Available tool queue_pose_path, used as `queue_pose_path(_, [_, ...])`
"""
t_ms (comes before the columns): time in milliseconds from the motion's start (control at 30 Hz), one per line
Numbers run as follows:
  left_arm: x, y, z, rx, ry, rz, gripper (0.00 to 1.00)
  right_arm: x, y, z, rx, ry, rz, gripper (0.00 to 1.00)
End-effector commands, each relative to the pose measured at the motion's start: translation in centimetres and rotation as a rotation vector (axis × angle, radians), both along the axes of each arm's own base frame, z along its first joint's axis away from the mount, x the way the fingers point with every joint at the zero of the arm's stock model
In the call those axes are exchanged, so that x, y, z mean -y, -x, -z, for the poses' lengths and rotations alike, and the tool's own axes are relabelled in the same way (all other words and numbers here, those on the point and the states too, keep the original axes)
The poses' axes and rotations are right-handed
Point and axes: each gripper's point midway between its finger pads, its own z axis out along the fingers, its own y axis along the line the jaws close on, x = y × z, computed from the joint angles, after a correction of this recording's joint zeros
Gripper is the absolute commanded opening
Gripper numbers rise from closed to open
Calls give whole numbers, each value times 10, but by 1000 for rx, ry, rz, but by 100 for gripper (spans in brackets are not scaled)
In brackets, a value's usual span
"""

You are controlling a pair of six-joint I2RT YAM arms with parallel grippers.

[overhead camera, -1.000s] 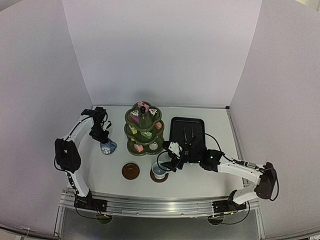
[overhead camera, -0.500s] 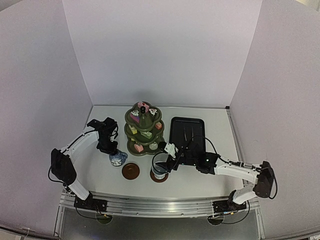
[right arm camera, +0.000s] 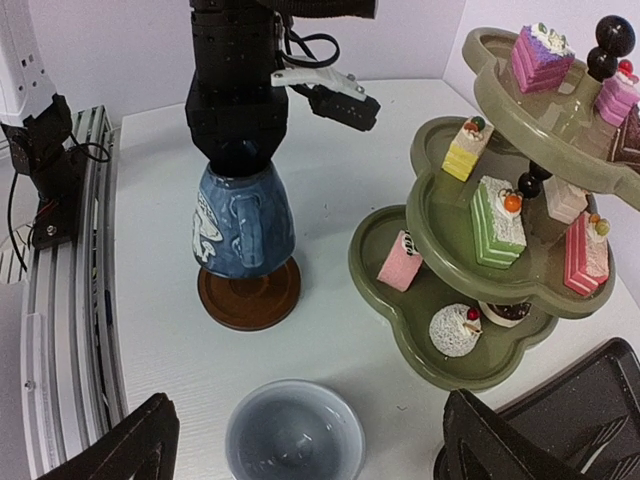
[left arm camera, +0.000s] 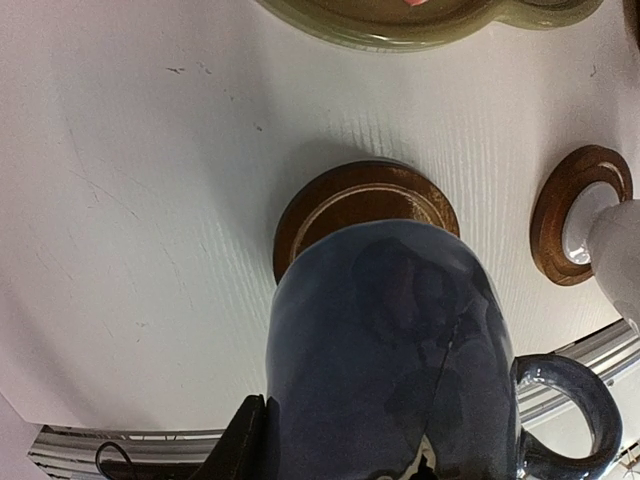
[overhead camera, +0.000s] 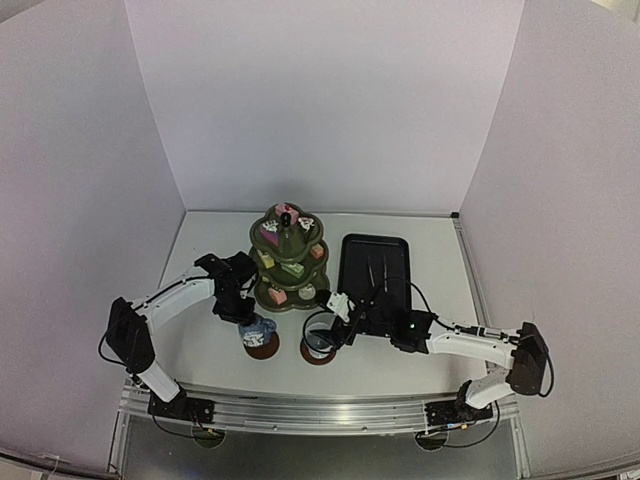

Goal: Serve the afternoon tea

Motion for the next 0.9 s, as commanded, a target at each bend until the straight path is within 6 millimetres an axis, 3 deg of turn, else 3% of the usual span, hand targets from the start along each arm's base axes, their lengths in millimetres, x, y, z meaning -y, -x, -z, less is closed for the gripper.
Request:
queue_pose_path(0, [19, -8, -9, 58, 44, -34, 27, -19, 1, -8, 36, -46, -45, 89])
queue_pose_path(167, [15, -6, 4, 44, -5, -47, 29, -30, 2, -2, 55, -81, -76, 89])
queue_pose_path(367, [14, -5, 15, 27, -35, -39, 30, -69, 5, 14, 45, -66, -206, 88])
queue_pose_path(600, [18, -6, 15, 24, -18, -35, 31, -100, 0, 30, 16, -57, -261, 88])
queue_pose_path(867, [30, -10, 3, 45, 48, -26, 31, -112, -4, 47, -6, -29, -282, 87])
